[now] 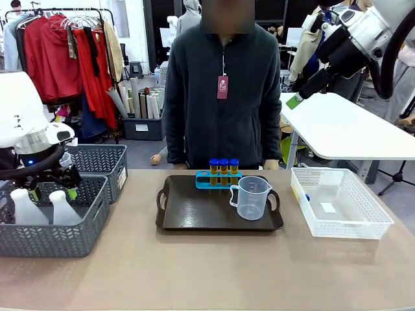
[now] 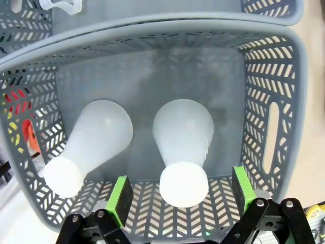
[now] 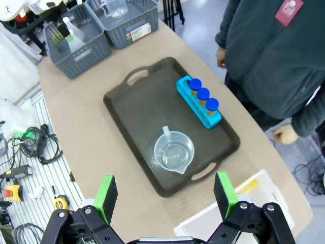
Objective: Prepare the laboratory tools.
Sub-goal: Pick up one Small flask and place it on the Handle tray.
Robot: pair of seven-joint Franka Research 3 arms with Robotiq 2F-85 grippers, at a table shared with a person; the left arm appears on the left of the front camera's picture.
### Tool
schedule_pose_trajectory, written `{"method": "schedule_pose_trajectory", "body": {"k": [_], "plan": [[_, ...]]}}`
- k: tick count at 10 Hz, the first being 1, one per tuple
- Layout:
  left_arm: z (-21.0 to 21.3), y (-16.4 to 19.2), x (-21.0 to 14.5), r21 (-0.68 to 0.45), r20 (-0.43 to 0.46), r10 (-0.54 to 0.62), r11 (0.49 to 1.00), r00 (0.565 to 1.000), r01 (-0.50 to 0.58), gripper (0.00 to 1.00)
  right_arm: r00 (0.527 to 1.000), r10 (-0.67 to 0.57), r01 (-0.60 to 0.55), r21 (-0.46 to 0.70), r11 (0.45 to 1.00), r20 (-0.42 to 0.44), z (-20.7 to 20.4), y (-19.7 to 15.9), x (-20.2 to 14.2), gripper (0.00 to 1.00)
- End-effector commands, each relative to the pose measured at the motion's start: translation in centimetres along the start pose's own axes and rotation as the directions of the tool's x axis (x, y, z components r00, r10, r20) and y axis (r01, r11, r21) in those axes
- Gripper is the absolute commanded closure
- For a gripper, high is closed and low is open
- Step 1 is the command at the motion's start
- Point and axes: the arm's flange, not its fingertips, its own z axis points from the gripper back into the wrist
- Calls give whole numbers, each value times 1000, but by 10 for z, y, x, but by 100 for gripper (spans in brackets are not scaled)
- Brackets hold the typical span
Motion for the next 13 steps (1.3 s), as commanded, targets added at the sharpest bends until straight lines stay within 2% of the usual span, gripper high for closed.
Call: {"method": "schedule_pose_trajectory", "body": {"k": [1, 3, 8, 9, 13], "plan": [[-3, 2, 4, -28, 4, -17, 999, 1000, 17, 0, 1000, 3, -3, 6, 1000, 5, 2, 0, 0, 0], [-7, 2, 5, -25, -5, -19, 1000, 1000, 19, 0, 1000, 3, -3, 6, 1000, 5, 2, 0, 0, 0], [-8, 1, 6, -7, -6, -31, 1000, 1000, 31, 96, 1000, 3, -3, 6, 1000, 5, 2, 0, 0, 0], [-8, 1, 7, -7, -6, -31, 1000, 1000, 31, 100, 1000, 3, -3, 6, 1000, 5, 2, 0, 0, 0], [4, -6, 5, -9, -3, -42, 999, 999, 42, 100, 1000, 3, -3, 6, 1000, 5, 2, 0, 0, 0]]}}
